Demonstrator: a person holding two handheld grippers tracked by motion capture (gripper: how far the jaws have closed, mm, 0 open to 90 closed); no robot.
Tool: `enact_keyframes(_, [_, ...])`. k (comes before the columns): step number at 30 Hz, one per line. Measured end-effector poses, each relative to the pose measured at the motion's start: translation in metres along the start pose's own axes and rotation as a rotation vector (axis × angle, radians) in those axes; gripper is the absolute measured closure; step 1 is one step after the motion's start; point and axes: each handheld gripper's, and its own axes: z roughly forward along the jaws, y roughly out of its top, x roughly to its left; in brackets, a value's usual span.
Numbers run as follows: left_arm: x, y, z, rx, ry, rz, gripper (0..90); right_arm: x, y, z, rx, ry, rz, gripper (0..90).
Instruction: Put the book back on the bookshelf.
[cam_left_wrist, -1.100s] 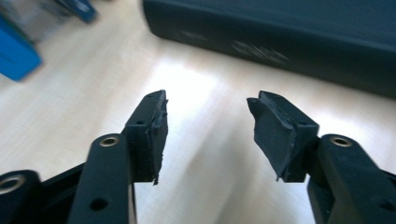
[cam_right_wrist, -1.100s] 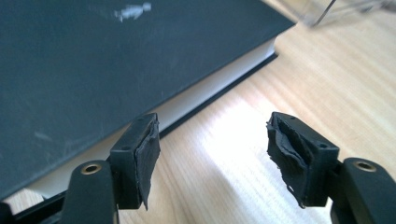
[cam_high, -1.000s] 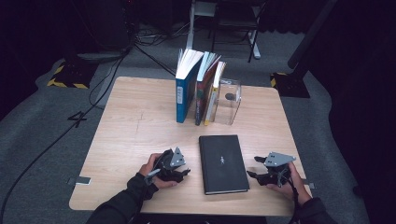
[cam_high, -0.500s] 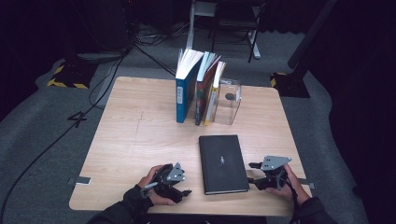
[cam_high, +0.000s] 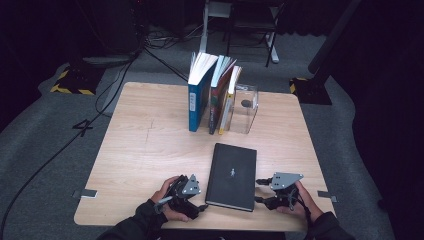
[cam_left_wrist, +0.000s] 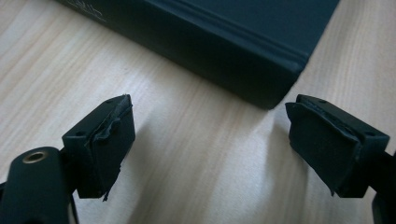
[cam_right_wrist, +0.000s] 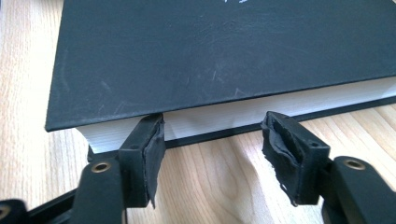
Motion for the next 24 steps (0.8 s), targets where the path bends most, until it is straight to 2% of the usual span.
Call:
enact_keyframes(3, [0.004, 0.003, 0.003, 0.008, 0.008, 0.003, 10.6, 0.0, 0.0, 0.002, -0.004, 0.0, 0.001, 37.8])
enact_keyframes(5, [0.007, 0.004, 0.005, 0.017, -0.005, 0.006, 6.9, -0.001, -0.001, 0.003, 0.006, 0.02, 0.0, 33.1])
enact_keyframes(6, [0.008, 0.005, 0.006, 0.021, -0.007, 0.002, 5.5, 0.0, -0.001, 0.004, 0.015, 0.028, -0.003, 33.6])
enact_keyframes(8, [0.009, 0.005, 0.006, 0.022, 0.001, -0.003, 4.2, 0.002, -0.002, 0.006, 0.018, 0.023, -0.023, 33.4])
enact_keyframes(14, [0.013, 0.004, 0.005, 0.022, 0.019, -0.022, 4.7, 0.006, 0.003, 0.005, -0.009, 0.01, -0.03, 33.7])
enact_keyframes(19, [0.016, 0.004, 0.006, 0.024, 0.014, -0.041, 4.9, 0.008, 0.004, 0.007, -0.013, -0.005, -0.03, 32.9])
enact_keyframes(24, [0.018, 0.005, 0.007, 0.022, 0.005, -0.037, 7.1, 0.011, 0.007, 0.009, -0.031, -0.015, -0.018, 32.4])
